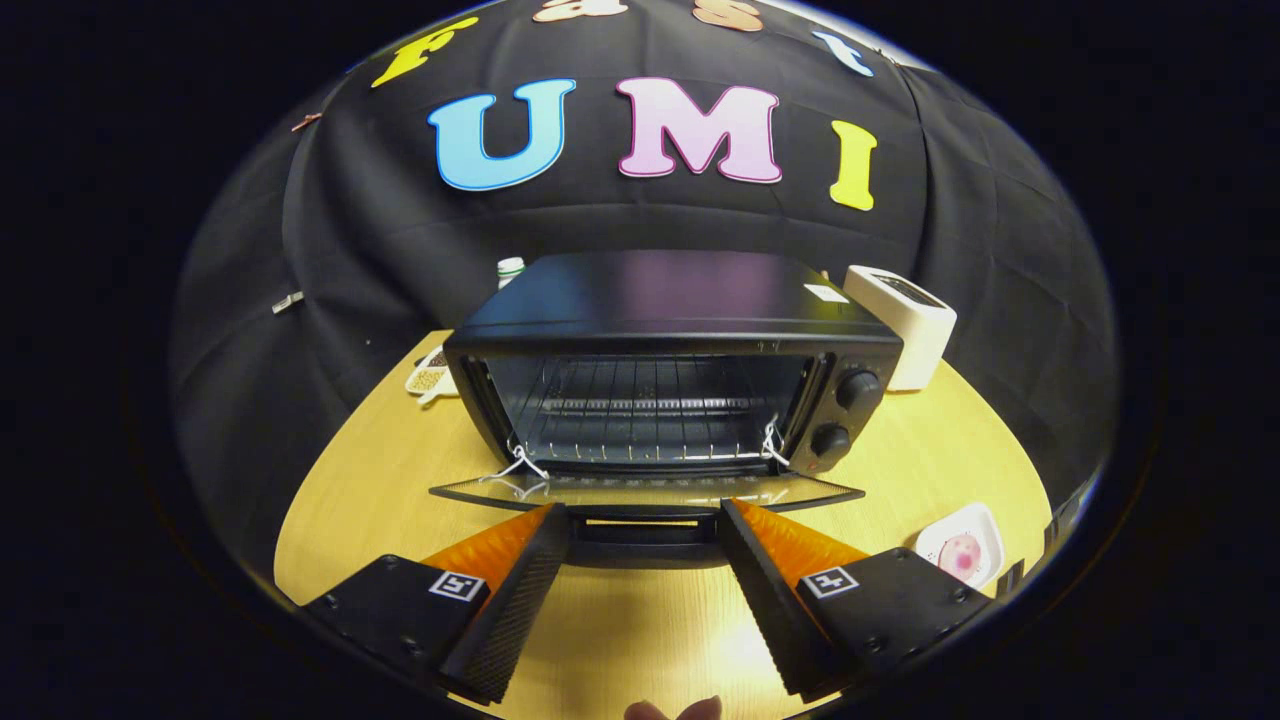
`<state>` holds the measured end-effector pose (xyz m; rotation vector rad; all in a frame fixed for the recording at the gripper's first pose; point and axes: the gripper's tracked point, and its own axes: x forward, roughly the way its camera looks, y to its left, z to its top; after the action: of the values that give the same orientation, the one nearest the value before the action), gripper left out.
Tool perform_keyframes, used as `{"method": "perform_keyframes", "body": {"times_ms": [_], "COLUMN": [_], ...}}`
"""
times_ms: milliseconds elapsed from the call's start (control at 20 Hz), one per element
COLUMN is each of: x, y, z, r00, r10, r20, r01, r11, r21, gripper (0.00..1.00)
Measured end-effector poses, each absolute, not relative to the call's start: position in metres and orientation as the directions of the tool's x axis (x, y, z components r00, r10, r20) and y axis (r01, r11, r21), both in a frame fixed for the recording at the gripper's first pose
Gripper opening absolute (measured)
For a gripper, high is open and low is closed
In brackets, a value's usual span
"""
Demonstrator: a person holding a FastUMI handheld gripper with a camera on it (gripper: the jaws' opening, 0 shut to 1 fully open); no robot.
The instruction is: Open the toaster oven, put the food inside, and close the toaster oven door.
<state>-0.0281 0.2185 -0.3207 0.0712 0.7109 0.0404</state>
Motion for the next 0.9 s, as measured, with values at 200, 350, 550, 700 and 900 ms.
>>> {"method": "perform_keyframes", "body": {"times_ms": [200,350,550,700,900], "x": [-0.065,-0.072,-0.083,-0.085,-0.080], "y": [0.219,0.214,0.215,0.213,0.177], "z": [-0.361,-0.391,-0.392,-0.366,-0.320], "r00": [0.666,0.611,0.567,0.583,0.628], "r10": [0.077,0.082,0.135,0.207,0.264], "r20": [-0.742,-0.788,-0.813,-0.786,-0.733], "r01": [-0.003,-0.021,-0.040,-0.063,-0.104], "r11": [0.995,0.996,0.990,0.976,0.961], "r21": [0.100,0.088,0.137,0.209,0.257], "gripper": [0.99,0.99,0.99,0.99,0.99]}}
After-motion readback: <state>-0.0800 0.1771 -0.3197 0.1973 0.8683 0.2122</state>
